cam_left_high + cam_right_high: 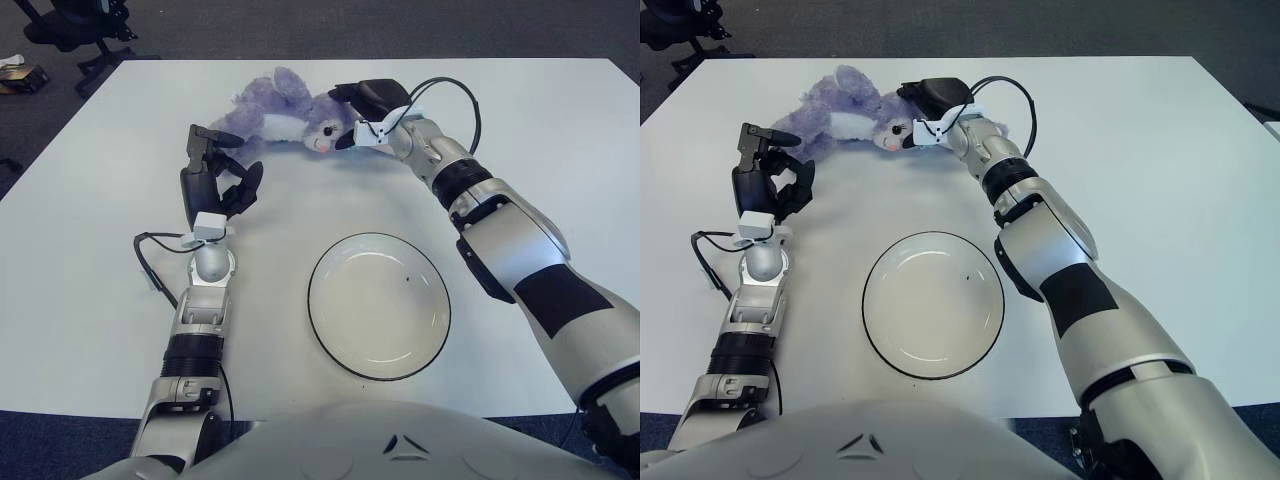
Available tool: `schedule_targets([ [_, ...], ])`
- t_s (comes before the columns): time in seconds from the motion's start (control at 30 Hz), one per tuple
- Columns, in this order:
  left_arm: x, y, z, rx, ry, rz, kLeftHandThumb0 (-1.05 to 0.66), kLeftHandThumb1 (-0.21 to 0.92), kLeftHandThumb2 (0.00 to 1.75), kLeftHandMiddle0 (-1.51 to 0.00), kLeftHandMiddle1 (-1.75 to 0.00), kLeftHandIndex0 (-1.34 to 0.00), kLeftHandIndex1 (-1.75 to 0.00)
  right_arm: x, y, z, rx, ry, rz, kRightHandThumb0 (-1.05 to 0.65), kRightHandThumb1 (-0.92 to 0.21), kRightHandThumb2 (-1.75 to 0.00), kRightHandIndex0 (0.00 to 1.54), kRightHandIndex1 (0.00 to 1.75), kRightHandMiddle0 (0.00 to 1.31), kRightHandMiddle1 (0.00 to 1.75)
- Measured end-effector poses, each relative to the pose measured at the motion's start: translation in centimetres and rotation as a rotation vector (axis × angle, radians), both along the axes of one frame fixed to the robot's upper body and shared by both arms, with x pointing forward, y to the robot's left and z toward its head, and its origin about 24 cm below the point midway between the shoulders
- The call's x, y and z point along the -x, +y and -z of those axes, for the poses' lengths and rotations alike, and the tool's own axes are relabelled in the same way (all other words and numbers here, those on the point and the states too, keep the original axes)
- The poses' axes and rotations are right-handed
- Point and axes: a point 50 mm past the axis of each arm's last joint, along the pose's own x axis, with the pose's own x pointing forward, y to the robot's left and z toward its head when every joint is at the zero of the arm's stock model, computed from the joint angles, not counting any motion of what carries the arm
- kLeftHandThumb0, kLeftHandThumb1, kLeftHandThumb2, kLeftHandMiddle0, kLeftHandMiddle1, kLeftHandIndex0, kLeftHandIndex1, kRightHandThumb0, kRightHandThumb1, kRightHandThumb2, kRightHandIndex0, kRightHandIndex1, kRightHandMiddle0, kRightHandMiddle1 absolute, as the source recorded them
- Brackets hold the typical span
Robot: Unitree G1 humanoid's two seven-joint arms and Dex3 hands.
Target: Put the doll into the plate.
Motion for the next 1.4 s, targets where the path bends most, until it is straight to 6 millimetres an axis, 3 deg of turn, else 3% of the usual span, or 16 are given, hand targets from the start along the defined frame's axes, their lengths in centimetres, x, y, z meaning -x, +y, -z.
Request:
schedule_targets([
  [1.1,0.1,-0.2,-0.1,-0.017,-0.012,-0.009,-0.35,0.92,0.34,-0.8,-1.75,-0.39,-1.56,0.3,1.3,1.0,0.015,0.005,0.06,-0.63,-0.9,0.0,0.54,0.01,0.54,0.03],
  [1.4,0.1,-0.2,-0.1,-0.016,-0.016,-0.016,-0.35,0.92,0.34,-0.79,-1.75,-0.39,-1.55,0.4,1.2,1.5,0.021,-0.048,0.081,-0.59,-0.9,0.0,0.61,0.03,0.6,0.06],
])
